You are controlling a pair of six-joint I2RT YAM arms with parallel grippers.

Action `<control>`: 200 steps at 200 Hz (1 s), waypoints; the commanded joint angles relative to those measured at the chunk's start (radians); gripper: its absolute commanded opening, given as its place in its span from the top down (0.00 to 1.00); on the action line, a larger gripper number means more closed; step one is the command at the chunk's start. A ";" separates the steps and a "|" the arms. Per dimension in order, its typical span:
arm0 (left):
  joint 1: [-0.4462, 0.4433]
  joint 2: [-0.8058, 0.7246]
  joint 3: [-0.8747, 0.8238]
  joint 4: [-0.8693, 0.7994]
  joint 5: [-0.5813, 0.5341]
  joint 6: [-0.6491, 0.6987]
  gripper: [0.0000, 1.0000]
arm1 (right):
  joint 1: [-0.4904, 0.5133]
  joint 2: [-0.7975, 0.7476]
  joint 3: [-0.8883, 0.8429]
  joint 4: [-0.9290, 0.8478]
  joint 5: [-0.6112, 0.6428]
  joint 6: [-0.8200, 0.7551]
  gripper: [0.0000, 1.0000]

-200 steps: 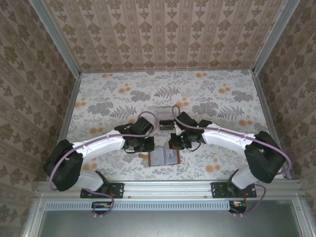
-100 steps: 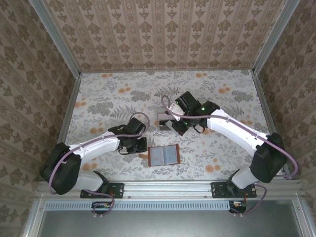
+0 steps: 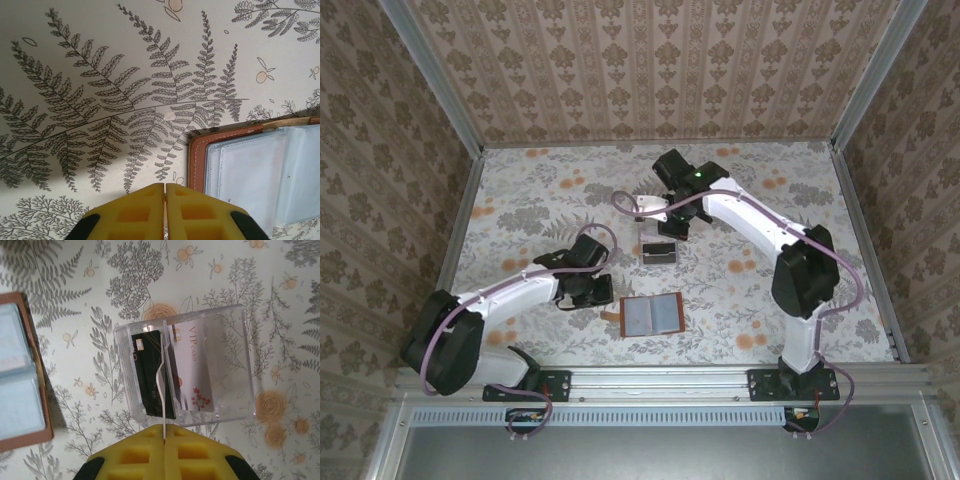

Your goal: Take the credit cards out of the card holder

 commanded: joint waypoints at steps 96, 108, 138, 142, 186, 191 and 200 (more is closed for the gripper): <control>0.045 -0.049 -0.003 -0.070 0.008 0.023 0.90 | -0.022 0.329 0.458 -0.283 0.052 -0.223 1.00; 0.051 -0.050 -0.003 -0.072 0.010 0.025 0.90 | -0.024 0.361 0.502 -0.300 0.058 -0.233 1.00; 0.067 -0.049 -0.013 -0.070 0.017 0.032 0.90 | -0.025 0.437 0.594 -0.345 0.071 -0.248 1.00; 0.069 -0.050 -0.016 -0.068 0.019 0.031 0.90 | -0.025 0.445 0.603 -0.352 0.070 -0.248 1.00; 0.094 -0.045 -0.023 -0.060 0.035 0.043 0.90 | -0.025 0.488 0.628 -0.391 0.049 -0.246 1.00; 0.096 -0.043 -0.023 -0.061 0.035 0.044 0.90 | -0.025 0.490 0.628 -0.394 0.045 -0.245 1.00; 0.098 -0.040 -0.023 -0.061 0.038 0.047 0.90 | -0.025 0.493 0.628 -0.397 0.037 -0.244 1.00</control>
